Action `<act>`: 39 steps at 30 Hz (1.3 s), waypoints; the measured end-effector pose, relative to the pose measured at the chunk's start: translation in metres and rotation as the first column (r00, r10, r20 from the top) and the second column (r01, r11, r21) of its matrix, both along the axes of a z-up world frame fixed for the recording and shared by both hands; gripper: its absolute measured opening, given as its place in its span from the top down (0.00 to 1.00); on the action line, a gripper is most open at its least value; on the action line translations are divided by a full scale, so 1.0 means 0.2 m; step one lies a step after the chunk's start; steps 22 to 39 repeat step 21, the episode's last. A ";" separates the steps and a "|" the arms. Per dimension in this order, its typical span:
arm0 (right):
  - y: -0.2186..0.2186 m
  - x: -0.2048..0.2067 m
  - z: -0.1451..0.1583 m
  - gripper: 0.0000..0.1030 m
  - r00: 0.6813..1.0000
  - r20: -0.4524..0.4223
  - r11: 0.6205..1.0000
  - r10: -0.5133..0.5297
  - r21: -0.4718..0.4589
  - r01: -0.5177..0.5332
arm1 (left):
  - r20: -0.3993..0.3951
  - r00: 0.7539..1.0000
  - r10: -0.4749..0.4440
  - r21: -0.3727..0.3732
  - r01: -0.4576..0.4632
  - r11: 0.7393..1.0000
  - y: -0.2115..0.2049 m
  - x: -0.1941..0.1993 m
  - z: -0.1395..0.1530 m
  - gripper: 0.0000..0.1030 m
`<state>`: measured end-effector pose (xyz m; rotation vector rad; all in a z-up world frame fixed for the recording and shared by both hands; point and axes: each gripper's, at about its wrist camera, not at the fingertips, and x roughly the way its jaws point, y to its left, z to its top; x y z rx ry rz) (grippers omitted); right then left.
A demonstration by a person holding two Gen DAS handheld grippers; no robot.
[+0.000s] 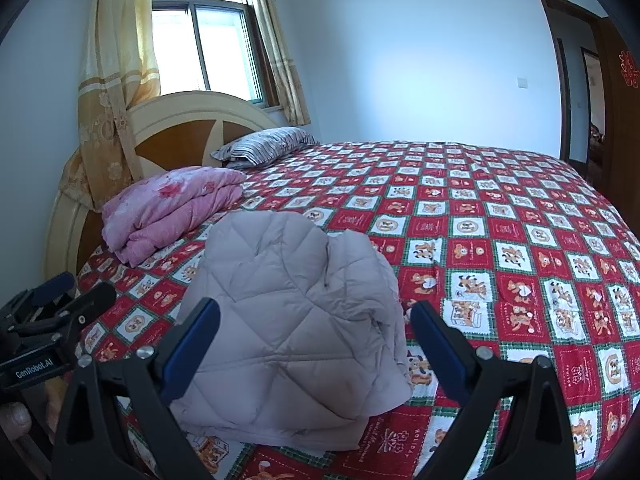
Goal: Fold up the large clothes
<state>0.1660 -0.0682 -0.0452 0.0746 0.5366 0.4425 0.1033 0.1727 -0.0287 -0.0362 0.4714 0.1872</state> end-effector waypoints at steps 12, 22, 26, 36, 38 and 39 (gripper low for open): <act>-0.02 0.01 -0.01 0.04 1.000 -0.005 1.000 -0.004 -0.003 0.004 | 0.011 1.000 0.013 0.020 -0.013 1.000 -0.02 0.01 -0.02 0.01; -0.05 0.02 -0.03 0.04 1.000 -0.011 1.000 -0.009 0.000 0.009 | 0.017 1.000 -0.012 0.036 0.011 0.999 -0.04 0.02 -0.04 0.01; -0.05 0.02 -0.03 0.04 1.000 -0.011 1.000 -0.009 0.000 0.009 | 0.017 1.000 -0.012 0.036 0.011 0.999 -0.04 0.02 -0.04 0.01; -0.05 0.02 -0.03 0.04 1.000 -0.011 1.000 -0.009 0.000 0.009 | 0.017 1.000 -0.012 0.036 0.011 0.999 -0.04 0.02 -0.04 0.01; -0.05 0.02 -0.03 0.04 1.000 -0.011 1.000 -0.009 0.000 0.009 | 0.017 1.000 -0.012 0.036 0.011 0.999 -0.04 0.02 -0.04 0.01; -0.05 0.02 -0.03 0.04 1.000 -0.011 1.000 -0.009 0.000 0.009 | 0.017 1.000 -0.012 0.036 0.011 0.999 -0.04 0.02 -0.04 0.01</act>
